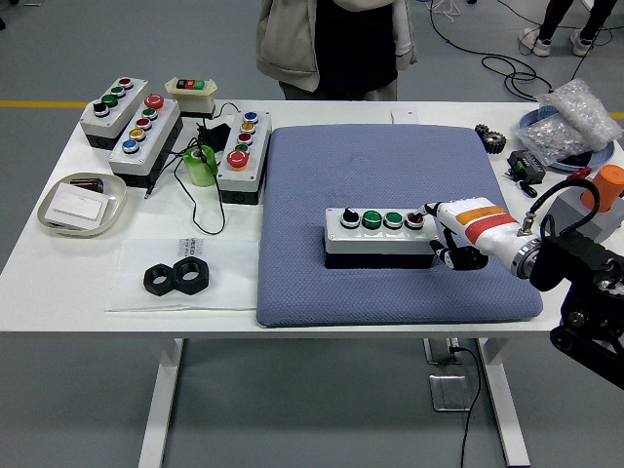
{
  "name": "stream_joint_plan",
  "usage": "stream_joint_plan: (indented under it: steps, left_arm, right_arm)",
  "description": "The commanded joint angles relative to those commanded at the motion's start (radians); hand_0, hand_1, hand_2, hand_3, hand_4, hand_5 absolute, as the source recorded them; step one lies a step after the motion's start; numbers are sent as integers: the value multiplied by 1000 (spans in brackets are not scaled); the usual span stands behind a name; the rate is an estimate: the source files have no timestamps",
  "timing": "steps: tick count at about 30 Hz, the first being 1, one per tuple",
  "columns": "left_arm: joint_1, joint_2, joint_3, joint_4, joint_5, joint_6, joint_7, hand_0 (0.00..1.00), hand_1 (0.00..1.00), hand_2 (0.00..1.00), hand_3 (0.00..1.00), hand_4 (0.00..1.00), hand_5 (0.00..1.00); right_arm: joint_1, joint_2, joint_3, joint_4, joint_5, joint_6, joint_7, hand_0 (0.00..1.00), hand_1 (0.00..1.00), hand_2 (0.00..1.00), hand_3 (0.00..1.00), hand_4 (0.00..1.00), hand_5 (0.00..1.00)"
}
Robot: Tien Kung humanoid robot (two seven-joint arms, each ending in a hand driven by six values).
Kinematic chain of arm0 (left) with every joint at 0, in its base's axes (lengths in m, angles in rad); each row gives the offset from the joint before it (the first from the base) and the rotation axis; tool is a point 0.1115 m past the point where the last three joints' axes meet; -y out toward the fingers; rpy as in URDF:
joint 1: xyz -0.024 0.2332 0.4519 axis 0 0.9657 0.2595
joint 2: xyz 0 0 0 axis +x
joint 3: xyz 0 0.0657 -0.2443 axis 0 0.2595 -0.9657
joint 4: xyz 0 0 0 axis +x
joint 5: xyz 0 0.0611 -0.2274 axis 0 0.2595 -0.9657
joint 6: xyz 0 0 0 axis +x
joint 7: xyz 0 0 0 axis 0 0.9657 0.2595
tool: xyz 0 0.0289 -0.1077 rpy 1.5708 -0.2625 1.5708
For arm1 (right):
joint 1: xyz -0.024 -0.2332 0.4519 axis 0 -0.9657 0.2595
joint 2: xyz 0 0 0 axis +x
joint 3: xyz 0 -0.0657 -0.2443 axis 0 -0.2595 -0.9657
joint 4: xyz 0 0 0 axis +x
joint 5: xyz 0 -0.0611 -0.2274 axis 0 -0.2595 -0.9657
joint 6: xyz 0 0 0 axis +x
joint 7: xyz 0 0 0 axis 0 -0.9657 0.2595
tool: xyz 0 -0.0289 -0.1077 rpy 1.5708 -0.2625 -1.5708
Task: Pick up the button,place it on the desk,press the button,press the button
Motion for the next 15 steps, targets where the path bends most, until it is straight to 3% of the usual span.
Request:
stream_joint_plan:
  steps: [15]
  left_arm:
    - [-2,1,4,-1,-6,0,-1,748,784,855,775,548,998]
  right_arm:
    - [19,-3,39,77,-40,-45,-15,191,2,120,760,534,2]
